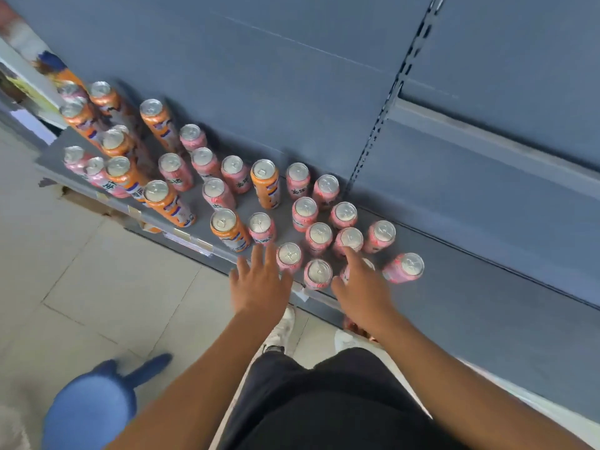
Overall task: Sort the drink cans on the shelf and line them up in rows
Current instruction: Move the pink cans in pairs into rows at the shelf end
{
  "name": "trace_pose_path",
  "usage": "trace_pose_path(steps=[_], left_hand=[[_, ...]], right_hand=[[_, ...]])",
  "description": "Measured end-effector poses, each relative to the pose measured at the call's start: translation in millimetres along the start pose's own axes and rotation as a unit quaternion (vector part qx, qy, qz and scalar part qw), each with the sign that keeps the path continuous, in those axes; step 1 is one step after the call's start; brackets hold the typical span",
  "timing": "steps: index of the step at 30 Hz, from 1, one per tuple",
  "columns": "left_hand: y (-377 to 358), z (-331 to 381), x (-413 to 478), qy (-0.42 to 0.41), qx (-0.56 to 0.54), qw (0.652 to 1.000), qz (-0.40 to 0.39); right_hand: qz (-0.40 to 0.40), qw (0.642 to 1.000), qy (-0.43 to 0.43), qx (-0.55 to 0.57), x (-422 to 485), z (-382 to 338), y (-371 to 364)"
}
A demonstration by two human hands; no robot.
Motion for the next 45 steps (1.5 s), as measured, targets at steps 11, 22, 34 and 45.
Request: trace_pose_path(steps=[11, 22, 34, 45], left_hand=[[-75.2, -23.6, 73.7, -0.032, -0.105, 0.983, -0.145], [-138.5, -25.9, 92.7, -0.018, -0.315, 0.928, -0.199], [-133.7, -12.8, 94.8, -0.016, -0.354, 0.913, -0.203], [-35.7, 17.0, 68.7, 0.109, -0.591, 0.745, -0.289]], right_hand=[[-0.044, 0.963, -0.250, 0.094, -17.8, 26.2, -99.0], [0.011, 0.922, -0.302, 0.242, 18.2, 48.4, -136.7], [0.078, 0.874, -0.317, 0.360, 9.2, 42.5, -123.7], [0.124, 0.796, -0.328, 0.493, -22.5, 24.2, -21.4]])
Point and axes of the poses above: each hand's wrist, its own x-axis towards the middle knuckle, its own y-axis out of the back of the hand, z = x × y, the point moved 10 cm from there along x, towards the middle knuckle, and after that the axes turned 11 degrees about z, right-handed, at the moved point
